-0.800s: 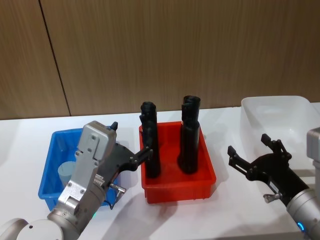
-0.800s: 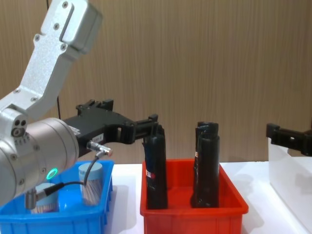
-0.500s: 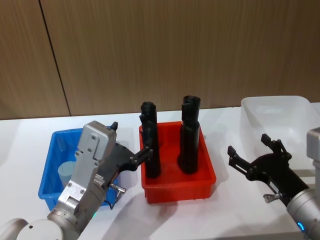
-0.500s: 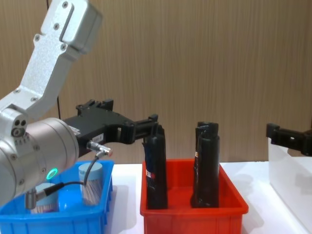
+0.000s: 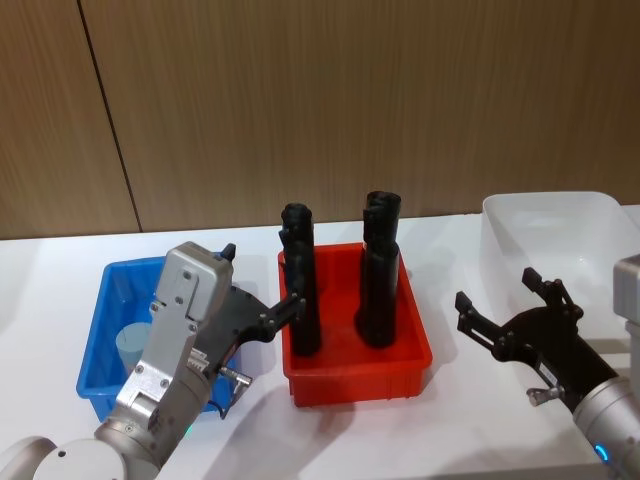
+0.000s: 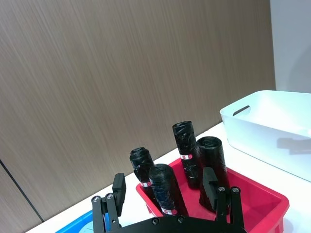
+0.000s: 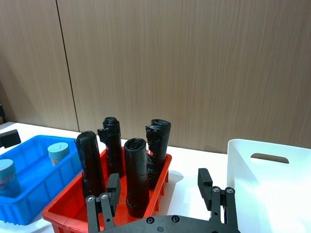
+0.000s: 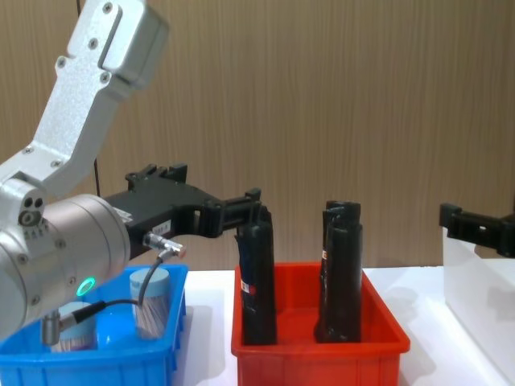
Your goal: Pick the cotton swabs from the blue box and place them into the white box.
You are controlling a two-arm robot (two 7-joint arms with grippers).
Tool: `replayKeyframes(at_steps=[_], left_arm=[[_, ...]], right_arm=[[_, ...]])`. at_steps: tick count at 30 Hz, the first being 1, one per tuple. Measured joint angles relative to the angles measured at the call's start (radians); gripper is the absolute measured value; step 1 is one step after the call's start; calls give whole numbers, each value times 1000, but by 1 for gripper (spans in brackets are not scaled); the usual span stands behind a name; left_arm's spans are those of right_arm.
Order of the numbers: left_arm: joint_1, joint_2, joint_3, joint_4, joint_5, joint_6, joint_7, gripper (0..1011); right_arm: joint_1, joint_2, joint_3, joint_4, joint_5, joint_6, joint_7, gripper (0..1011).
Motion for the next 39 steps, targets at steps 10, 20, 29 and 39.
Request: replayKeyframes(at_steps=[10, 20, 29, 39], left_arm=[[0, 0, 0, 0, 0, 0, -1, 1003], [-19, -16, -5, 25, 10, 34, 4, 1003], [-29, -30, -13, 35, 21, 102, 57, 1003], [-32, -37, -34, 44, -14, 189, 141, 1003]], right_arm=[[0, 0, 0, 0, 0, 0, 0, 1002], [0, 0, 0, 0, 0, 0, 0, 1002], [0, 0, 0, 0, 0, 0, 0, 1002], [0, 0, 0, 0, 0, 0, 0, 1002]])
